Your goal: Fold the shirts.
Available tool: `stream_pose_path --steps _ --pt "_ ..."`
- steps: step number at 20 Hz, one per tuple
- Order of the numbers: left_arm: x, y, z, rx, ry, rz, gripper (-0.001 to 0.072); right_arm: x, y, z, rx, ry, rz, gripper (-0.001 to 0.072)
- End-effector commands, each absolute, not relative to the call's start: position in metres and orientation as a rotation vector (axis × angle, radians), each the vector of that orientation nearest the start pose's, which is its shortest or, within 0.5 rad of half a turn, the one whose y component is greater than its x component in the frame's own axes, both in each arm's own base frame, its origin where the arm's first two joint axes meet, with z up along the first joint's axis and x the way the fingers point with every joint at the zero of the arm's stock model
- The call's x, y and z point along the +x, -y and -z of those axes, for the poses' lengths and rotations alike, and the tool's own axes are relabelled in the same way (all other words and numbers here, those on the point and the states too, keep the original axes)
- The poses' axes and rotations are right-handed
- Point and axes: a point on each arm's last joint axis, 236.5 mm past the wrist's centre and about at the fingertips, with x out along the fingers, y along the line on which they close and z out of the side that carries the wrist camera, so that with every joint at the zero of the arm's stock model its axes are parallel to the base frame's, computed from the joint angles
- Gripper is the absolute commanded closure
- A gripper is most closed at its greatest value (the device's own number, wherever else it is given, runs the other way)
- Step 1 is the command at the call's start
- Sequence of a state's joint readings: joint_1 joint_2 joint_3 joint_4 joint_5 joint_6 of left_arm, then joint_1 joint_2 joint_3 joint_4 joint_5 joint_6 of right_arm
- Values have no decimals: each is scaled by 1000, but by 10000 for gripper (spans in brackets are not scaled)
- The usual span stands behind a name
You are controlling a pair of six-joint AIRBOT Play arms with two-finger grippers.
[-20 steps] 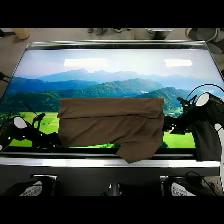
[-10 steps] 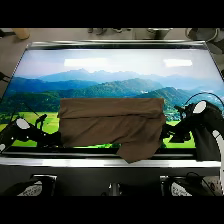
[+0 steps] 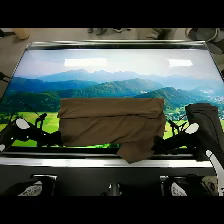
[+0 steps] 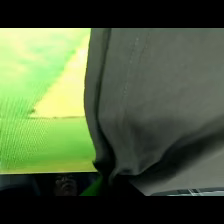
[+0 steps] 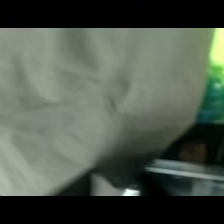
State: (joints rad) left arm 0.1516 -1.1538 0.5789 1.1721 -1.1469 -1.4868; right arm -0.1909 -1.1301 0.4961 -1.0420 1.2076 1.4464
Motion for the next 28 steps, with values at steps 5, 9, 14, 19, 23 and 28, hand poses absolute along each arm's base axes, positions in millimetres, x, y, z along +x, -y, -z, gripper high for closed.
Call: stream_pose_path --steps 5,9,14,19,23,28 --pt "284 49 27 -419 -1402 184 682 265 -77 32 601 -1476 -274 691" --pt "373 33 -37 -433 -1162 131 684 389 -45 -51 557 -1119 -198 691" --pt "443 37 14 -537 -1268 158 681 470 -47 5 645 -1169 -185 689" --pt "466 57 51 -710 -1341 186 237 485 -60 43 670 -1194 -165 336" --pt "458 34 30 -683 -1336 184 43 444 -17 44 484 -1321 -169 -8" --pt "456 35 -23 -643 -1238 209 43 395 -32 77 469 -1567 -261 -8"
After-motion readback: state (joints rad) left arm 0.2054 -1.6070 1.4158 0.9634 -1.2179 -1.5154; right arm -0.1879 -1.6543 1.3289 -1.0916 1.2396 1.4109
